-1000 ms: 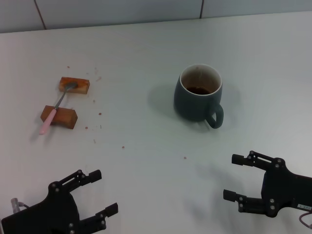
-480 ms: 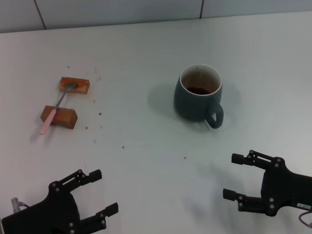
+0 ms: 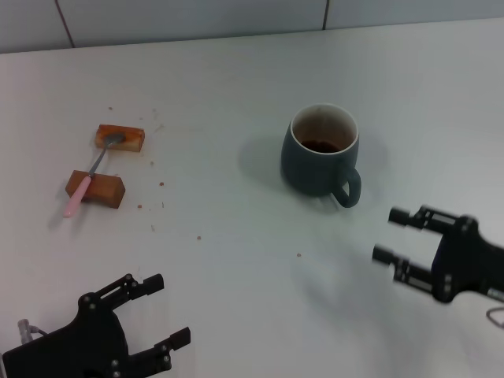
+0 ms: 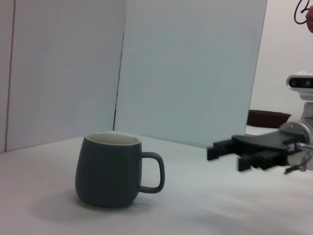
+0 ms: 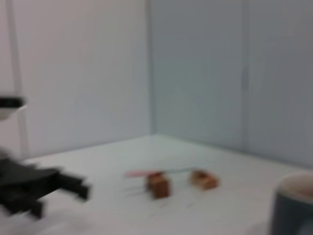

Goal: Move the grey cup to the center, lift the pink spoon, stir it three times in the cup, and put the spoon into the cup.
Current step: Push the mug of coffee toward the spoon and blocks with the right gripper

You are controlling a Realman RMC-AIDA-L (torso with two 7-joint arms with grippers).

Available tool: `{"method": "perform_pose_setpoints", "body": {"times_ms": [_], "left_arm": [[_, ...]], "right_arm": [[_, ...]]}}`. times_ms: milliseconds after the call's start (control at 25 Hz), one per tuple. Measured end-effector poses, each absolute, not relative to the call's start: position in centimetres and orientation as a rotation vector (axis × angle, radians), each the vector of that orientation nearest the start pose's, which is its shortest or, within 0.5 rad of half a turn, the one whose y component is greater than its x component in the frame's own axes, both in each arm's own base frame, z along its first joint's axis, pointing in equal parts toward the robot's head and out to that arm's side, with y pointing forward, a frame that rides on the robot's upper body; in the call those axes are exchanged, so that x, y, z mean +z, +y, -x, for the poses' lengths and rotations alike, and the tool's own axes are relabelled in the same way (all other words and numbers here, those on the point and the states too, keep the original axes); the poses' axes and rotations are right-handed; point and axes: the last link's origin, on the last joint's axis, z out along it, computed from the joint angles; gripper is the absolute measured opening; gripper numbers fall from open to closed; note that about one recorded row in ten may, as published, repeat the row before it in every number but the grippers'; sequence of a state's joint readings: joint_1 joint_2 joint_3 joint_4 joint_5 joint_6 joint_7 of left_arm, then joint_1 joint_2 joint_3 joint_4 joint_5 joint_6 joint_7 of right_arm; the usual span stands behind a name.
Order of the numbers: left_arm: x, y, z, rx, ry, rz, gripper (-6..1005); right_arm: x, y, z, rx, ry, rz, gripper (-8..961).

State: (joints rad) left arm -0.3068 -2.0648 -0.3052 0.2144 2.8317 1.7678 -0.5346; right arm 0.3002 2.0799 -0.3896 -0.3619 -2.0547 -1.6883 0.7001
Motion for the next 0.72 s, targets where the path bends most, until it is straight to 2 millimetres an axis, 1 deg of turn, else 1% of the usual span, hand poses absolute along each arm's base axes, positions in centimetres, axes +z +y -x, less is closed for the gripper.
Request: {"method": "perform_pose_setpoints", "body": {"times_ms": [80, 120, 160, 200, 240, 280, 360, 400, 520, 560, 600, 640, 680, 720], "left_arm": [[-4.5, 17.8, 33.3, -0.911, -0.420, 2.588, 793], [-4.5, 17.8, 33.3, -0.912, -0.419, 2.588, 793], [-4.5, 17.8, 33.3, -0.914, -0.418, 2.588, 793], [-4.5, 17.8, 33.3, -0.914, -0.418, 2.588, 792], [-4.4, 17.8, 33.3, -0.916, -0.418, 2.588, 792], [-4.4, 17.8, 33.3, -0.916, -0.418, 2.588, 792], [-4.4, 17.7, 33.3, -0.916, -0.419, 2.588, 792], [-4.4, 17.7, 33.3, -0.916, -0.419, 2.588, 792], [-4.4, 17.7, 33.3, -0.916, -0.420, 2.587, 791], [-4.4, 17.6, 33.3, -0.916, -0.420, 2.587, 791], [-4.4, 17.6, 33.3, -0.916, -0.420, 2.587, 791], [-4.4, 17.7, 33.3, -0.916, -0.418, 2.587, 791], [-4.4, 17.7, 33.3, -0.916, -0.418, 2.587, 791], [-4.4, 17.7, 33.3, -0.916, -0.418, 2.587, 790]], "right_arm": [[-1.6, 23.2, -32.9, 0.858, 0.352, 2.451, 736], [-1.4, 23.4, -32.9, 0.859, 0.344, 2.429, 680], [-1.0, 24.0, -32.9, 0.848, 0.309, 2.372, 624], [-1.0, 24.0, -32.9, 0.848, 0.309, 2.372, 568], [-0.7, 24.7, -33.1, 0.826, 0.285, 2.310, 512], [-0.7, 24.7, -33.1, 0.826, 0.285, 2.310, 481], [-0.2, 26.0, -33.4, 0.775, 0.274, 2.238, 420], [-0.2, 26.0, -33.4, 0.775, 0.274, 2.238, 389], [0.3, 27.4, -33.5, 0.704, 0.216, 2.203, 297], [0.4, 28.3, -33.5, 0.651, 0.160, 2.189, 254], [0.4, 28.3, -33.5, 0.651, 0.160, 2.189, 211], [0.4, 29.2, -33.3, 0.606, 0.116, 2.184, 168], [0.4, 29.2, -33.3, 0.606, 0.116, 2.184, 125], [0.3, 29.7, -33.3, 0.579, 0.088, 2.183, 82]]}}
